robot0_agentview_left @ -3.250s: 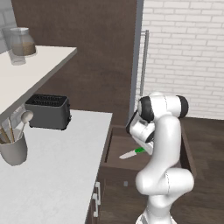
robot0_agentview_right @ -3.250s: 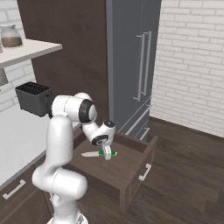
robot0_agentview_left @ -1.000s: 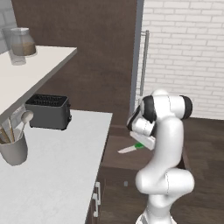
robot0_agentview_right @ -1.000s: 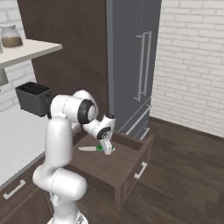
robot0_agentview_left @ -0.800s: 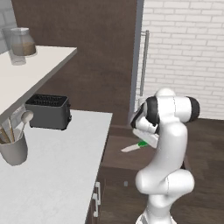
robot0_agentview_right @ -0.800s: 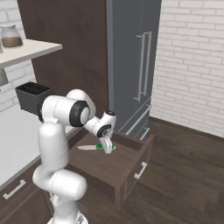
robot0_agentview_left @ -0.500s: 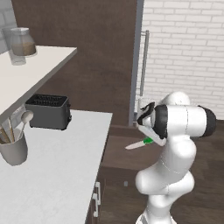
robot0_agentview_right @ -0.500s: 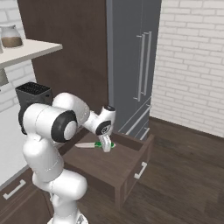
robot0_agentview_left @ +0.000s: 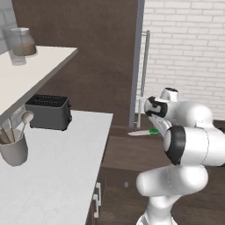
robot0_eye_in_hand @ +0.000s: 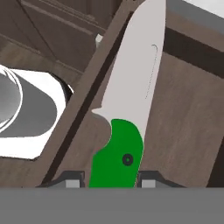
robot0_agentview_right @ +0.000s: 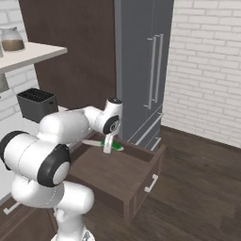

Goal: Pick up the knife from the drawer and place it on the cutting board. Then place the meat from the plate to the cutting board.

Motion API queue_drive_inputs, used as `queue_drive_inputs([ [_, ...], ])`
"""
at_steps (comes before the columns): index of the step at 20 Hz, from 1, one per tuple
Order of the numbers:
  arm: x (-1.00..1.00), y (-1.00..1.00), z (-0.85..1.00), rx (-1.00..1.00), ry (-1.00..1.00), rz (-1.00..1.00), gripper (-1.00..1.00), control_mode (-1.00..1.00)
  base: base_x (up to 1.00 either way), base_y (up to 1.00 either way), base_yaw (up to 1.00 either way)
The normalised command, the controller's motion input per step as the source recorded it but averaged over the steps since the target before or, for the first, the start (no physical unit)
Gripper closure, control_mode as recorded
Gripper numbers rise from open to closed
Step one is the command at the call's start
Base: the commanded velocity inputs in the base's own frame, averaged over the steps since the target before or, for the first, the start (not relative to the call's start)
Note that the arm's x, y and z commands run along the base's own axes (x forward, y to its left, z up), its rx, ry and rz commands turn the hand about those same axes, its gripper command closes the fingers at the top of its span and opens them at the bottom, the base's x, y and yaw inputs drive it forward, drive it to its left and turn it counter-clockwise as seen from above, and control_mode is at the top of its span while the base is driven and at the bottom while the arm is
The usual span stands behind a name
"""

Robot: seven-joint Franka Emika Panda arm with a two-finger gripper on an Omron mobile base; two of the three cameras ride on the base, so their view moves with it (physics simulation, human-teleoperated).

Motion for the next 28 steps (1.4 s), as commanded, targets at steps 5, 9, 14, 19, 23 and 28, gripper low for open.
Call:
queue_drive_inputs([
  [5,0.00,0.00,0.56,0.08,0.15,-0.72,1.00,-1.00,0.00,0.00,0.00],
  [9,0.00,0.01,0.68,0.03,0.10,-0.75,1.00,-1.00,0.00,0.00,0.00],
  [14,-0.02,0.06,0.31,0.02,0.06,-0.78,1.00,-1.00,0.00,0.00,0.00],
  [19,-0.50,0.33,0.00,0.00,-0.02,-0.68,1.00,-1.00,0.00,0.00,0.00],
  [23,-0.44,0.56,0.00,-0.03,0.00,-0.60,1.00,-1.00,0.00,0.00,0.00],
  [28,-0.40,0.36,0.04,-0.03,0.06,-0.47,1.00,-1.00,0.00,0.00,0.00],
])
